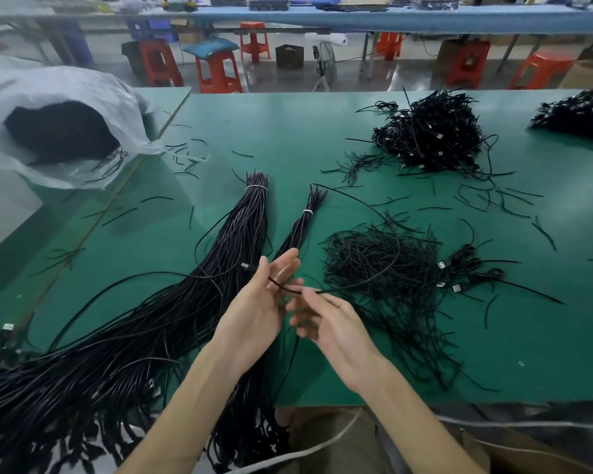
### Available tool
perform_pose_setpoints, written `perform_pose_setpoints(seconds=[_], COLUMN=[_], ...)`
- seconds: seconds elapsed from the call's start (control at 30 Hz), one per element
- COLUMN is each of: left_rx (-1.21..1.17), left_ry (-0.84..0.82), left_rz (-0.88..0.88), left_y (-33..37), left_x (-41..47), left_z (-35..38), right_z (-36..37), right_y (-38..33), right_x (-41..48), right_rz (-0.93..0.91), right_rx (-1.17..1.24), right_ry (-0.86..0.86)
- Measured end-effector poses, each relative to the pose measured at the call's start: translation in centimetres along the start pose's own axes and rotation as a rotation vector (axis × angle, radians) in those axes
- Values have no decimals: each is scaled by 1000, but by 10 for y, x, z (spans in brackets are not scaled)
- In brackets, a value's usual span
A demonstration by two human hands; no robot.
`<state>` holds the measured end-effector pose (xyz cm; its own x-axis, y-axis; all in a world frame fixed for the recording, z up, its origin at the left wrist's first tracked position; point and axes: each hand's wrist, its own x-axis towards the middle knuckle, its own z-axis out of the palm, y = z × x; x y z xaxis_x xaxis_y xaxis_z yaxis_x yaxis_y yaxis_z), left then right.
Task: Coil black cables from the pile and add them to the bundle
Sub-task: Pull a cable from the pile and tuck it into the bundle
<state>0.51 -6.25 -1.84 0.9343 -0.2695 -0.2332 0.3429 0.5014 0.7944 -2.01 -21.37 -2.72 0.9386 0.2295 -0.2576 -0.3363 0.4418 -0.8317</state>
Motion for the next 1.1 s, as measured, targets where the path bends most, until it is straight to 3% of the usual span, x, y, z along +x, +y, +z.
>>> perform_pose_setpoints(seconds=[0.1,0.17,0.23,0.3,0.37,0.53,0.67,0.77,0.87,0.93,1.0,1.03,1.1], left_rx=[103,-7,-94,-77,-15,18,-74,163,697,1054,1360,1421,1295], left_ry=[-13,-35,-72,-143,-201,-386,-689,-830,-919,-812,-480,-294,-71], left_rz=[105,129,140,162,184,185,55,-47,-149,-161,-52,30,181], left_y=[4,9,17,27,36,47,44,45,47,38,20,14,11], left_x=[-2,-4,-8,-14,-20,-34,-42,-43,-41,-37,-30,-28,-26], left_z=[2,1,-4,-7,-9,-13,-9,-9,-13,-13,-15,-14,-9], right_z=[-7,-11,-15,-20,-19,-20,-23,-26,-26,-22,-18,-17,-13], right_y=[-2,-7,-10,-5,3,20,30,18,-11,-32,-50,-56,-65], right_x=[-3,-5,-7,-9,-12,-14,-9,-1,8,11,12,12,12], right_rz=[37,30,-115,-387,-539,-684,-655,-578,-577,-547,-479,-477,-516], right_rx=[-126,-290,-528,-812,-985,-1466,-1463,-1483,-1701,-1772,-1726,-1700,-1573], right_ry=[12,50,150,280,335,256,-43,-94,-180,-216,-219,-212,-198])
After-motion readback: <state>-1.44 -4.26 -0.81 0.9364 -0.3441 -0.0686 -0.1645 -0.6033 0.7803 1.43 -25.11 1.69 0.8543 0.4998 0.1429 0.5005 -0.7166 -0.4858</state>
